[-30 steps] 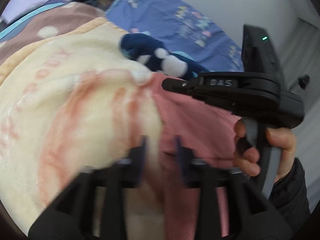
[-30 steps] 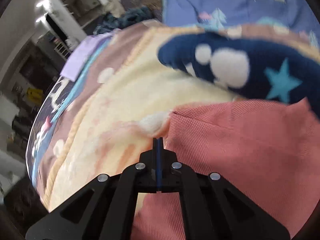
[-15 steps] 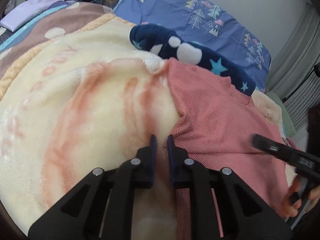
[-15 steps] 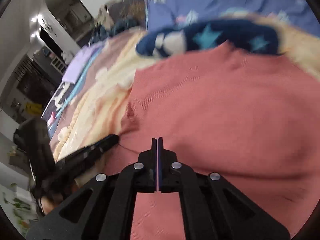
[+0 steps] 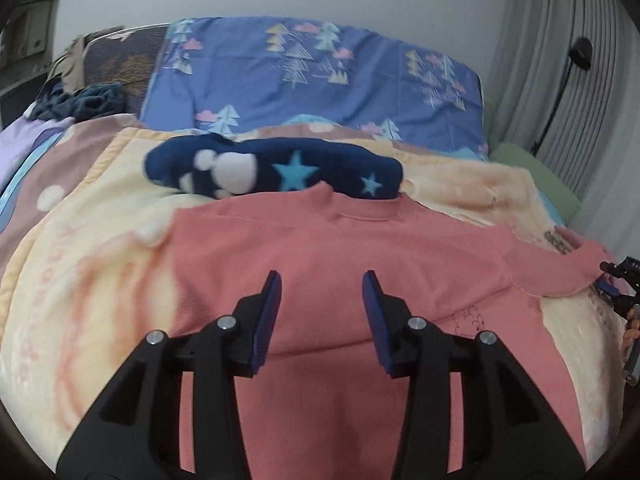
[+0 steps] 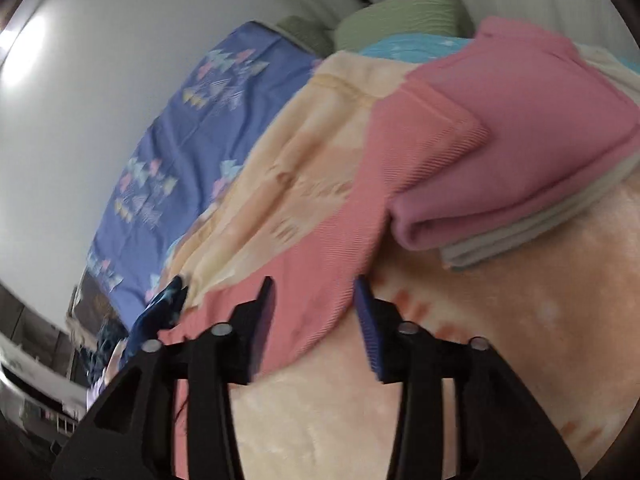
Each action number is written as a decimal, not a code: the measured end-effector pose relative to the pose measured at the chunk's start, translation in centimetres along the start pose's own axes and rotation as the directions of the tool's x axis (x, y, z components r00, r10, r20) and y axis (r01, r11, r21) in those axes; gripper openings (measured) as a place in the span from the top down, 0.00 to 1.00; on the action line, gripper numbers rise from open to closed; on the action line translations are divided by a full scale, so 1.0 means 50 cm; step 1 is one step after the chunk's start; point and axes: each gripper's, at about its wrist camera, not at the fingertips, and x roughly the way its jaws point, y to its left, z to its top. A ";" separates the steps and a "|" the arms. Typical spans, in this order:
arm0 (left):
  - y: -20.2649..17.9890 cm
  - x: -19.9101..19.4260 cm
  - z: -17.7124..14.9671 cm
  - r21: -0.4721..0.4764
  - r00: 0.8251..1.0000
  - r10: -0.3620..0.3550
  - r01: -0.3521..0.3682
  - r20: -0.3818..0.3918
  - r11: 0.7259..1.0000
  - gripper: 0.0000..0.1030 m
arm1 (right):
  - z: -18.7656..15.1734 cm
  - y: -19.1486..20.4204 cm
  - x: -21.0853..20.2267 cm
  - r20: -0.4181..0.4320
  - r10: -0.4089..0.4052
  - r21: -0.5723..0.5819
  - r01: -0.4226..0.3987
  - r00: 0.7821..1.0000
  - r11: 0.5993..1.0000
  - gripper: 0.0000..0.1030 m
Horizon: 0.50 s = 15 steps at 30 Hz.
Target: Fold small clothes
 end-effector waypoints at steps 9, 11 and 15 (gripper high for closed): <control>-0.031 0.179 -0.052 0.027 0.986 -0.002 0.007 -0.166 1.000 0.44 | 0.053 -0.046 0.065 0.111 0.035 0.167 -0.053 0.993 0.985 0.97; -0.026 0.168 -0.045 0.004 0.989 -0.025 0.026 -0.148 1.000 0.44 | 0.065 -0.021 0.064 0.160 0.073 0.211 -0.106 0.984 0.972 0.97; -0.022 0.168 -0.050 -0.008 0.988 -0.043 0.042 -0.147 0.999 0.44 | 0.036 0.152 0.073 0.142 0.289 0.069 -0.300 0.947 0.951 0.97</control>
